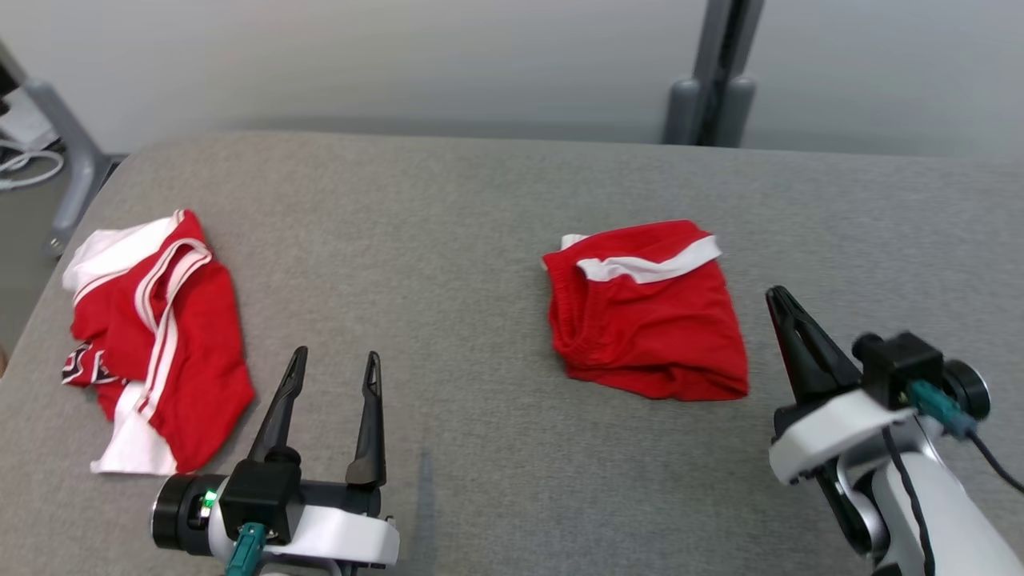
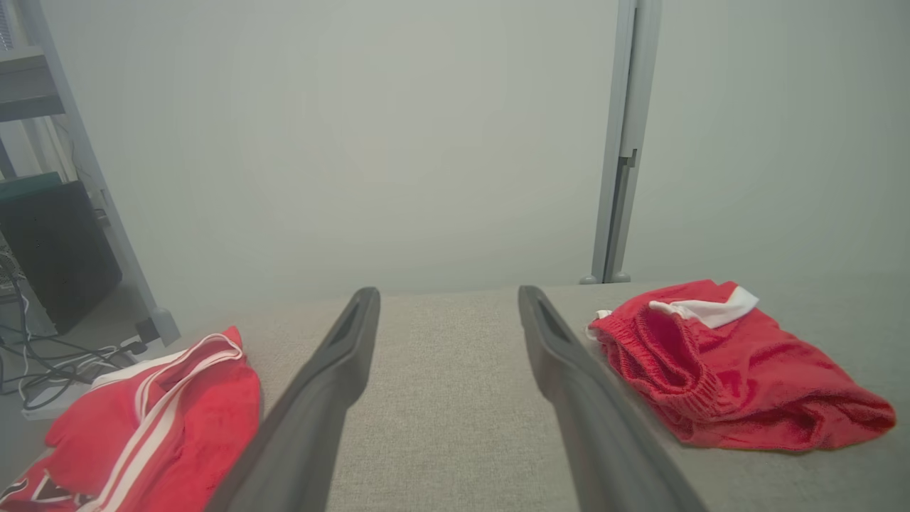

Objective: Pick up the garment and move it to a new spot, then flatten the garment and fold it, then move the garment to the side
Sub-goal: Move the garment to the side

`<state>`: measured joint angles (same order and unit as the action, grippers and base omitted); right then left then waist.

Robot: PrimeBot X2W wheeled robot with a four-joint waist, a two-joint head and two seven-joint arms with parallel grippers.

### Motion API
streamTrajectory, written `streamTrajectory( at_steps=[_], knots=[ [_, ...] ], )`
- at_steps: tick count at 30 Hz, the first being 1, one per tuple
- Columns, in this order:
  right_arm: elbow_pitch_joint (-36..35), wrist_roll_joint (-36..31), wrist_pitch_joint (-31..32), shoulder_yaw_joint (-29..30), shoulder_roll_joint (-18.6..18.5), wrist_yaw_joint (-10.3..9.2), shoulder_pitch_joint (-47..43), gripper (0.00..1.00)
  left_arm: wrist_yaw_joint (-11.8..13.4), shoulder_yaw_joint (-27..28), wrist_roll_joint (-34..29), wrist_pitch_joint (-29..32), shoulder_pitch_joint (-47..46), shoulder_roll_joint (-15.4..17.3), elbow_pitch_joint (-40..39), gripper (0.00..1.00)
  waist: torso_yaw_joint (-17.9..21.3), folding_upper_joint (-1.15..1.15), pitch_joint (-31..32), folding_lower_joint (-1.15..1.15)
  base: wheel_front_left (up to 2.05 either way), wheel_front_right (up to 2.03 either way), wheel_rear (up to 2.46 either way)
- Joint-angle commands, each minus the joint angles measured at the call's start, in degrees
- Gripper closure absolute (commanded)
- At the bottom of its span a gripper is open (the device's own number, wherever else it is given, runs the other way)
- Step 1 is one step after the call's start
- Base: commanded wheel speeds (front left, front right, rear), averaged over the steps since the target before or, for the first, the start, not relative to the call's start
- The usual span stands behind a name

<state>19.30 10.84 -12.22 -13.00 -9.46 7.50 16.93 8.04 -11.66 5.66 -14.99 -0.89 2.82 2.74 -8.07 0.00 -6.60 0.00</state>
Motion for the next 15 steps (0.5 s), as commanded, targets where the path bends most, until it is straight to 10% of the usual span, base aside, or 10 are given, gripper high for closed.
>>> streamTrajectory(
  at_steps=[1, 15],
  knots=[
    [2.4, 1.9, 1.4, -2.2, -1.7, -0.01, 3.1, 1.00, -0.2, -0.4, 0.4, -0.2, -1.5, 0.2, 0.2, 0.00, -2.8, 0.00, -2.5, 0.00, 0.00, 0.00, 0.00],
    [20.7, 11.5, 8.3, -11.3, -7.2, -0.01, 17.3, 1.00, 1.6, -3.8, 3.0, -0.2, -4.8, 0.2, 0.1, 0.00, -10.2, 0.00, -7.7, 0.00, 0.00, 0.00, 0.00]
  ],
)
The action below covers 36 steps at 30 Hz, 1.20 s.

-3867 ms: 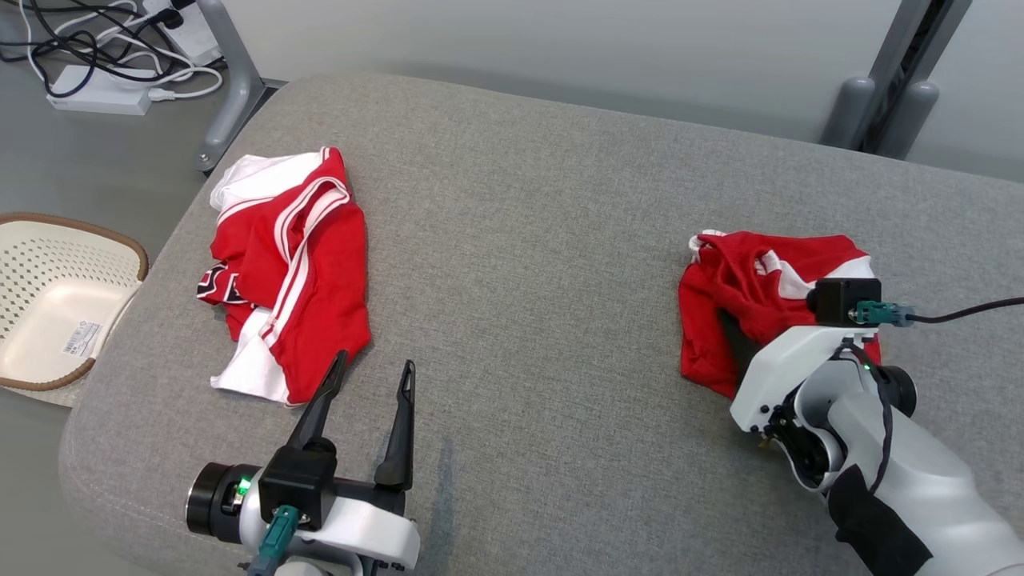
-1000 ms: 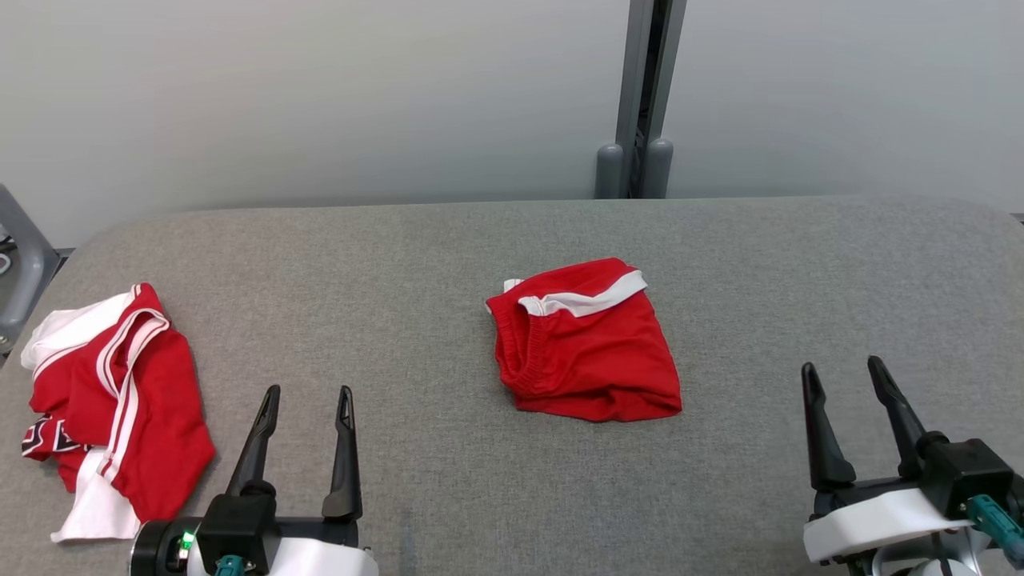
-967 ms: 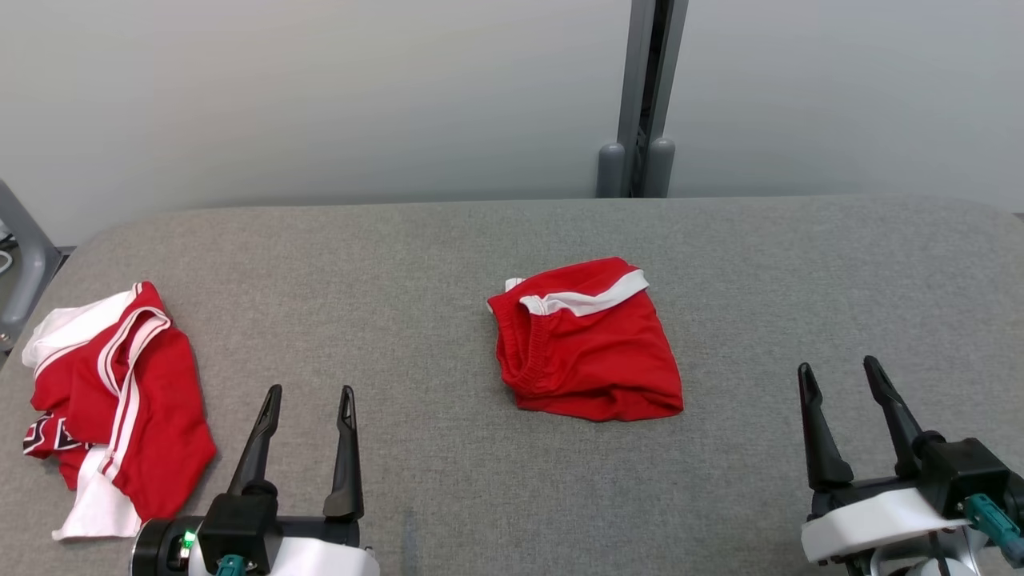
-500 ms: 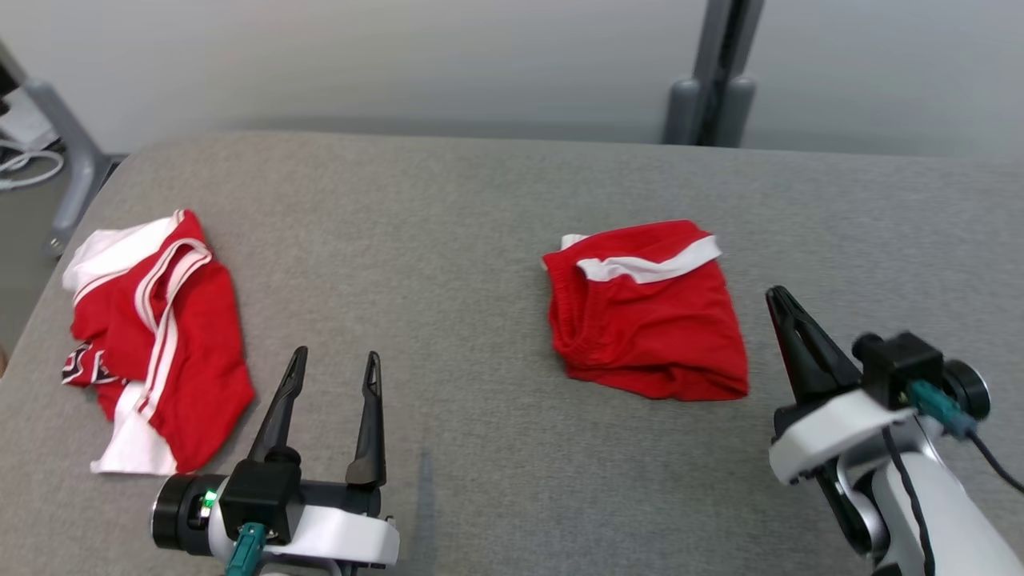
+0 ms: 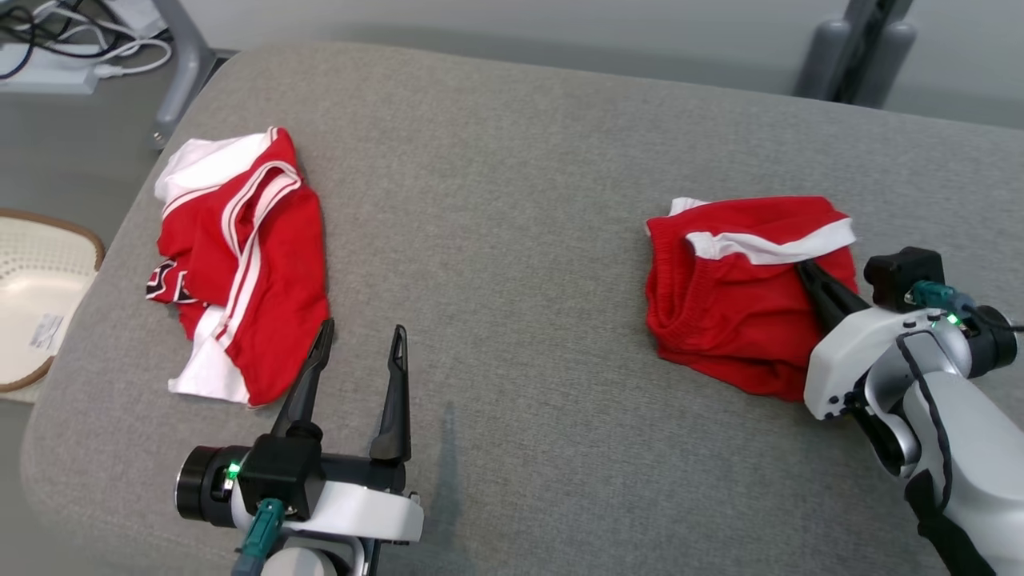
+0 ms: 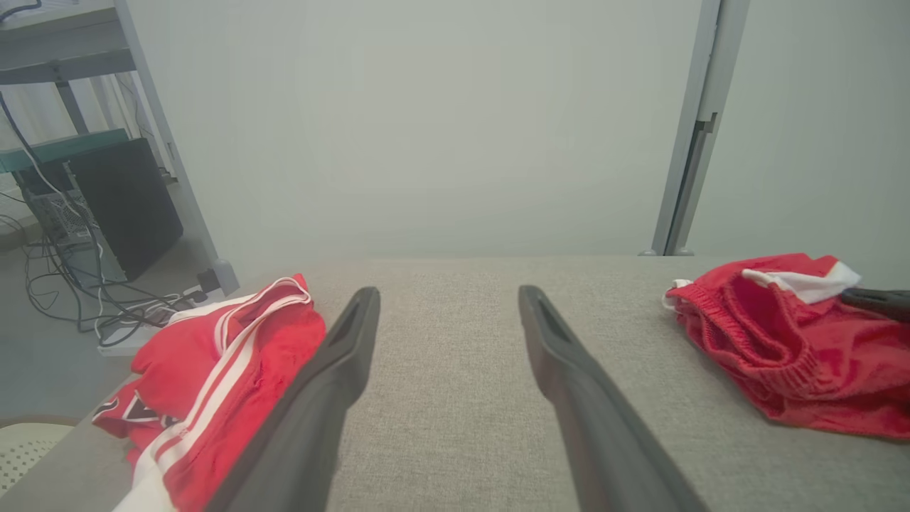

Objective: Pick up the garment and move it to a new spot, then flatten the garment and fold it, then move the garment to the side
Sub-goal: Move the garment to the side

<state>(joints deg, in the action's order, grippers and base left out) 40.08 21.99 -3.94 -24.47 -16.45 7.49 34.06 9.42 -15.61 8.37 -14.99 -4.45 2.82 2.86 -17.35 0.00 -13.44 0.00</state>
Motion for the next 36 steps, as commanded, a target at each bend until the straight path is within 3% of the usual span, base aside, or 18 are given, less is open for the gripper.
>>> streamTrajectory(
  at_steps=[1, 17, 28, 36],
  knots=[
    [0.9, 0.6, 0.2, -0.2, -0.4, 0.01, 1.0, 1.00, 0.3, 0.0, 0.4, -0.2, -1.4, 0.2, 0.0, 0.00, -1.3, 0.00, -1.1, 0.00, 0.00, 0.00, 0.00],
    [9.5, 3.2, -3.4, -5.1, -0.9, 0.00, 12.2, 1.00, 1.4, -1.5, 1.7, -0.2, -2.8, 0.2, -0.3, 0.00, -4.5, 0.00, -3.1, 0.00, 0.00, 0.00, 0.00],
    [17.1, 3.3, -3.3, -8.4, -0.8, 0.00, 14.4, 1.00, 1.8, -2.6, 2.2, -0.2, -3.4, 0.2, 0.0, 0.00, -5.4, 0.00, -3.7, 0.00, 0.00, 0.00, 0.00],
    [17.3, 6.1, -5.9, -8.7, -1.5, 0.00, 14.1, 1.00, 2.0, -1.8, 2.3, -0.2, -2.6, 0.2, 0.3, 0.00, -4.1, 0.00, -2.4, 0.00, 0.00, 0.00, 0.00]
  ],
)
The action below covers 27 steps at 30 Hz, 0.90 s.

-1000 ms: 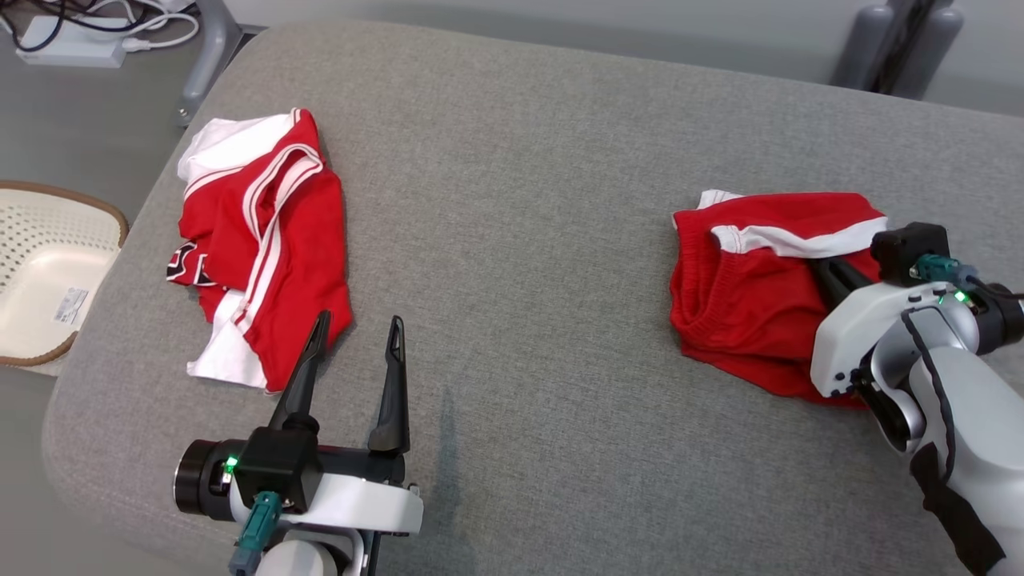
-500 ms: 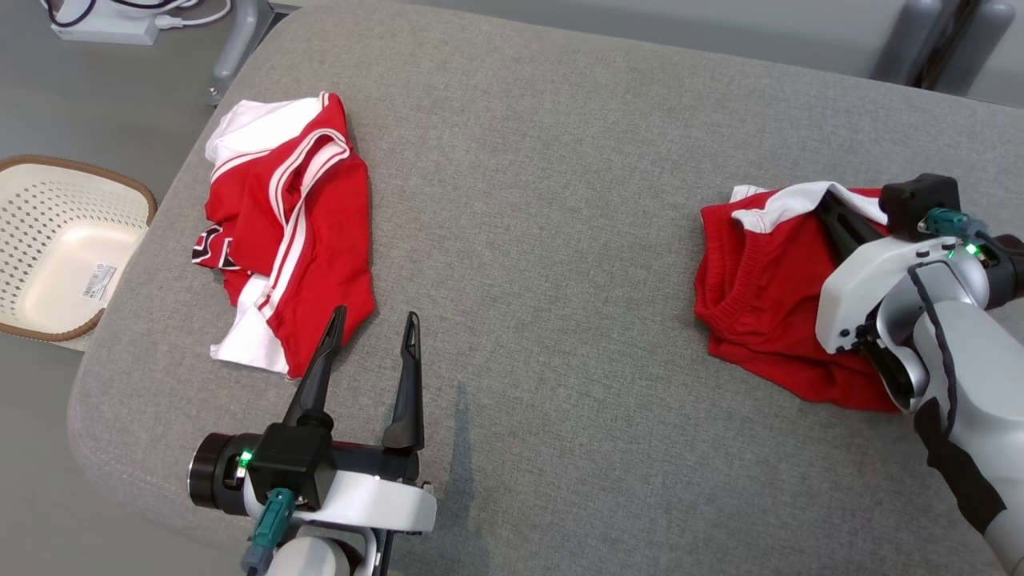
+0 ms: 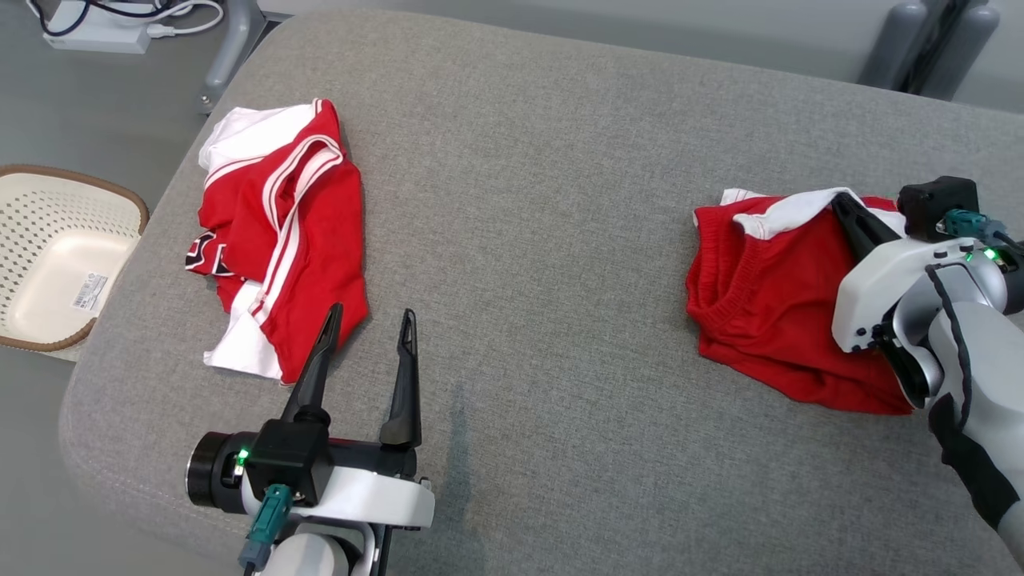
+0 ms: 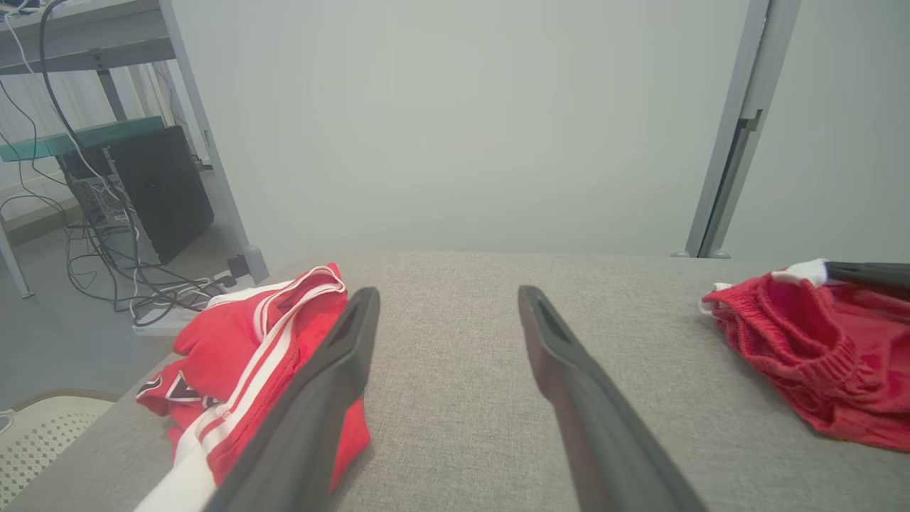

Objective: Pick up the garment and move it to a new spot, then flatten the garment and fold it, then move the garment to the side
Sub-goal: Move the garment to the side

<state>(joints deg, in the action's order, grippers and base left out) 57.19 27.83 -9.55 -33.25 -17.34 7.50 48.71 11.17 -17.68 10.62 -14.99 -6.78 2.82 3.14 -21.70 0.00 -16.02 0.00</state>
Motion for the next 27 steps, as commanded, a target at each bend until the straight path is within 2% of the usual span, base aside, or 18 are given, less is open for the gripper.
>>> streamTrajectory(
  at_steps=[1, 13, 21, 27],
  knots=[
    [0.2, 0.2, -0.3, 0.1, -0.7, -0.01, -0.6, 1.00, 0.2, 0.3, 0.1, -0.2, -0.3, 0.2, 0.0, 0.00, 0.3, 0.00, 0.2, 0.00, 0.00, 0.00, 0.00],
    [2.4, 2.1, 1.4, 2.6, -3.7, 0.00, -0.3, 1.00, 0.0, -0.3, 0.5, -0.2, -1.0, 0.2, -0.5, 0.00, 0.8, 0.00, -0.6, 0.00, 0.00, 0.00, 0.00],
    [4.5, 2.1, 0.9, 2.2, -2.1, -0.01, 1.0, 1.00, -0.2, 0.1, 0.1, -0.2, -1.1, 0.2, 0.0, 0.00, -0.3, 0.00, -0.6, 0.00, 0.00, 0.00, 0.00],
    [3.2, 3.2, -1.1, 0.5, -1.0, -0.01, 1.2, 1.00, -0.1, 1.1, -0.5, -0.2, -0.4, 0.2, 0.0, 0.00, 1.5, 0.00, 1.3, 0.00, 0.00, 0.00, 0.00]
  ],
)
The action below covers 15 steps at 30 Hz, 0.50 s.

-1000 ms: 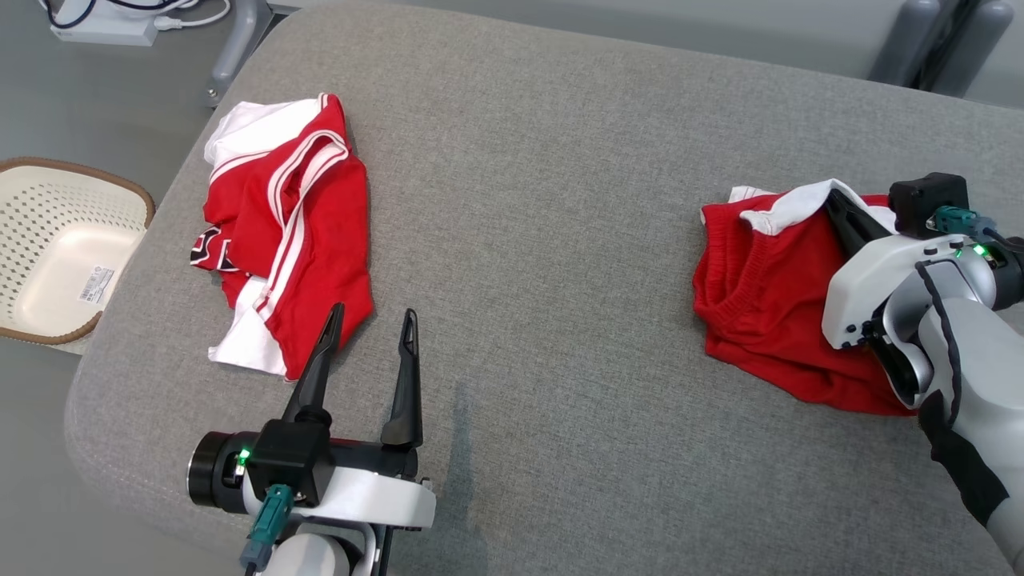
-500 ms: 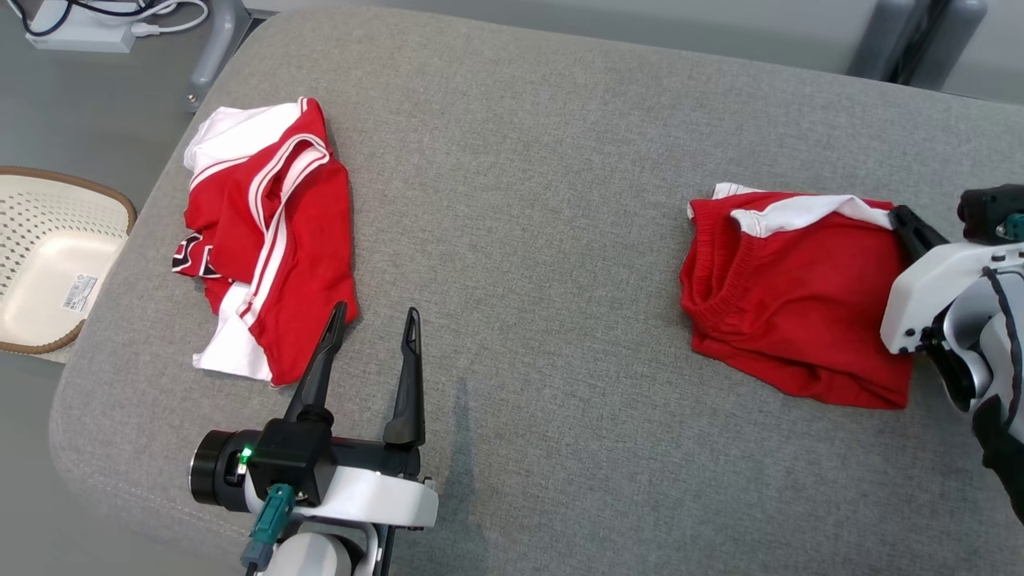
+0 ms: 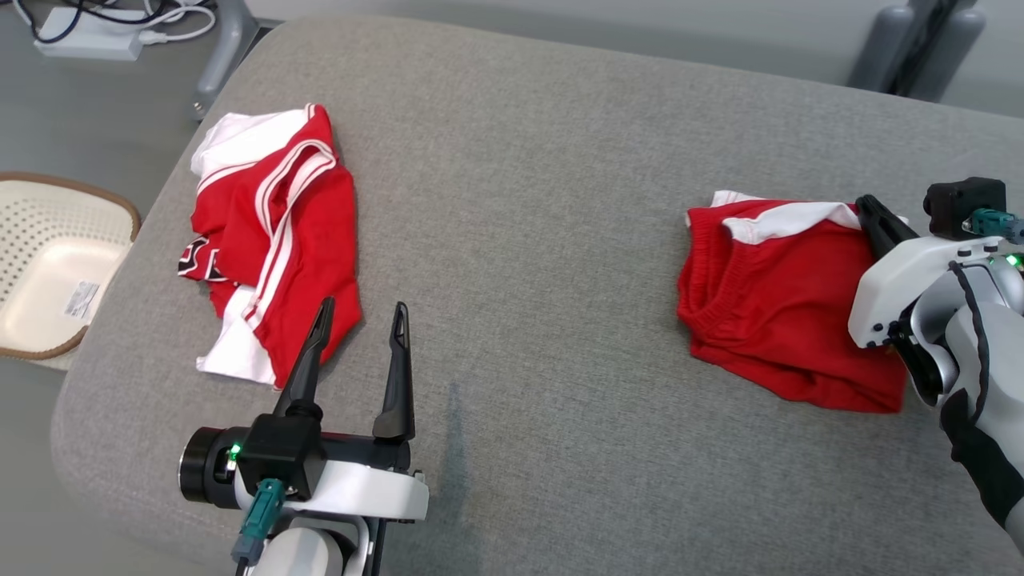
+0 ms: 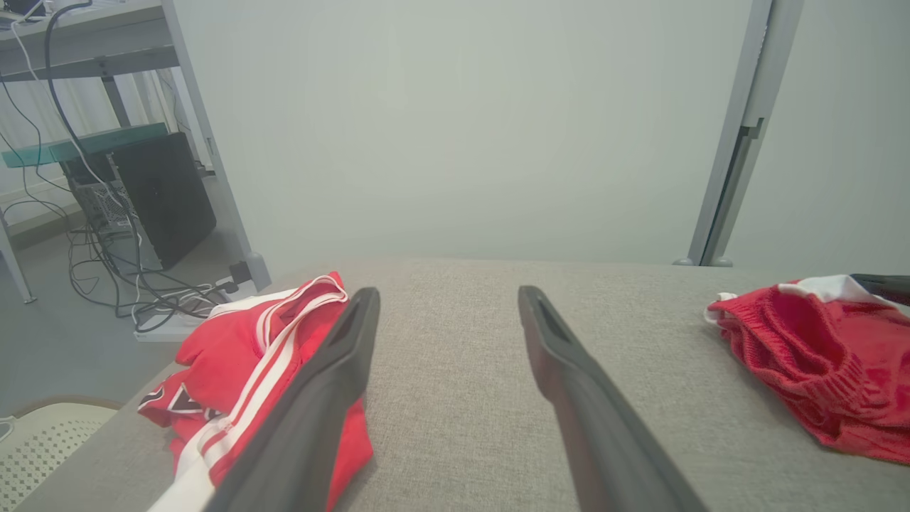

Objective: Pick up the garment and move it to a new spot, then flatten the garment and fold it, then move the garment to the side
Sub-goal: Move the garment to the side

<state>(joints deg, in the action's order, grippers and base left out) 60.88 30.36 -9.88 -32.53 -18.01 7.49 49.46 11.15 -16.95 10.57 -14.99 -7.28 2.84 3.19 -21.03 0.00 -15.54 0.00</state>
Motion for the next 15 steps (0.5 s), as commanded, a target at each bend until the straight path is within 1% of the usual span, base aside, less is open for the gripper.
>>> streamTrajectory(
  at_steps=[1, 4, 9, 15],
  knots=[
    [-1.0, 0.8, -1.3, -0.3, -0.2, 0.00, 0.5, 1.00, -0.2, 0.5, -0.5, -0.2, 0.2, 0.2, -0.1, 0.00, 1.4, 0.00, 1.3, 0.00, 0.00, 0.00, 0.00],
    [-3.2, 1.5, -2.8, -0.5, -0.1, 0.01, -0.4, 1.00, -0.3, 1.3, -0.7, -0.2, 0.4, 0.2, -0.5, 0.00, 3.2, 0.00, 2.9, 0.00, 0.00, 0.00, 0.00],
    [-7.6, 0.6, -4.8, 0.1, -1.2, 0.01, -3.0, 1.00, -0.5, 2.4, -1.1, -0.2, 0.8, 0.2, -1.3, 0.00, 6.4, 0.00, 5.4, 0.00, 0.00, 0.00, 0.00],
    [-13.1, -0.9, -5.4, 5.2, -1.0, 0.00, -9.3, 1.00, -1.0, 3.4, -2.0, -0.2, 2.1, 0.2, -1.1, 0.00, 9.6, 0.00, 8.0, 0.00, 0.00, 0.00, 0.00]
  ],
)
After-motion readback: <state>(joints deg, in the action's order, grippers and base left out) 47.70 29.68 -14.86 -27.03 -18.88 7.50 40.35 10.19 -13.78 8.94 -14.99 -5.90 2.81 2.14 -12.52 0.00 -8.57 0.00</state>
